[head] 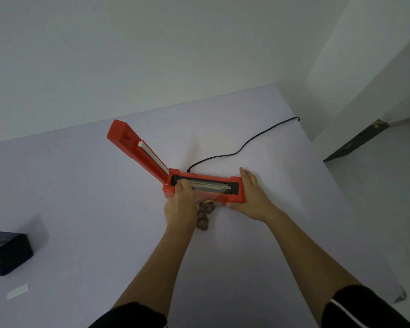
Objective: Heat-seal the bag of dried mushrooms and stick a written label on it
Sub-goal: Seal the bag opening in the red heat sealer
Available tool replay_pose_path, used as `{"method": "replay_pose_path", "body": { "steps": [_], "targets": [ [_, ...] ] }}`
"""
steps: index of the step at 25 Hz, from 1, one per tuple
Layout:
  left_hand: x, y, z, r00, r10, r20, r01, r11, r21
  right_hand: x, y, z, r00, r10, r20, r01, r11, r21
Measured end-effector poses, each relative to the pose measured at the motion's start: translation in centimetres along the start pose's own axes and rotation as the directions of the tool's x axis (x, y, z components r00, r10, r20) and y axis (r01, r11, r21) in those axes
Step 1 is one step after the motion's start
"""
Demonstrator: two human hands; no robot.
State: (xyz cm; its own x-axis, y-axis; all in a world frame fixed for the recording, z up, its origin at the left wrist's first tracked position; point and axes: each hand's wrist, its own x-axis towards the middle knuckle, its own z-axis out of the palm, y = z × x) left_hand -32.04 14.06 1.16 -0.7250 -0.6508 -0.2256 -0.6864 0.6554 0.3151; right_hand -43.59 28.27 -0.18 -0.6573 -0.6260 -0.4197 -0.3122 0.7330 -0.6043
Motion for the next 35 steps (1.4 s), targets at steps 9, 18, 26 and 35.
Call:
{"method": "replay_pose_path", "body": {
  "steps": [9, 18, 26, 35],
  "targets": [
    [0.4, 0.1, -0.1, 1.000, 0.017, 0.014, -0.018, 0.999, 0.049, 0.1, 0.0, 0.0, 1.000, 0.010, 0.008, -0.010, 1.000, -0.021],
    [0.3, -0.1, -0.3, 0.999, 0.036, 0.015, -0.036, 0.999, 0.019, 0.2, -0.2, 0.0, 1.000, 0.014, 0.010, -0.012, 0.995, -0.101],
    [-1.4, -1.6, 0.6, 0.965, -0.259, -0.035, 0.206, 0.838, -0.506, 0.1, -0.2, 0.0, 1.000, 0.020, 0.014, -0.019, 0.995, -0.099],
    [-0.2, -0.2, -0.6, 0.894, -0.443, -0.059, 0.346, 0.769, -0.537, 0.2, -0.1, 0.2, 1.000, 0.020, 0.015, -0.019, 0.993, -0.118]
  ]
}}
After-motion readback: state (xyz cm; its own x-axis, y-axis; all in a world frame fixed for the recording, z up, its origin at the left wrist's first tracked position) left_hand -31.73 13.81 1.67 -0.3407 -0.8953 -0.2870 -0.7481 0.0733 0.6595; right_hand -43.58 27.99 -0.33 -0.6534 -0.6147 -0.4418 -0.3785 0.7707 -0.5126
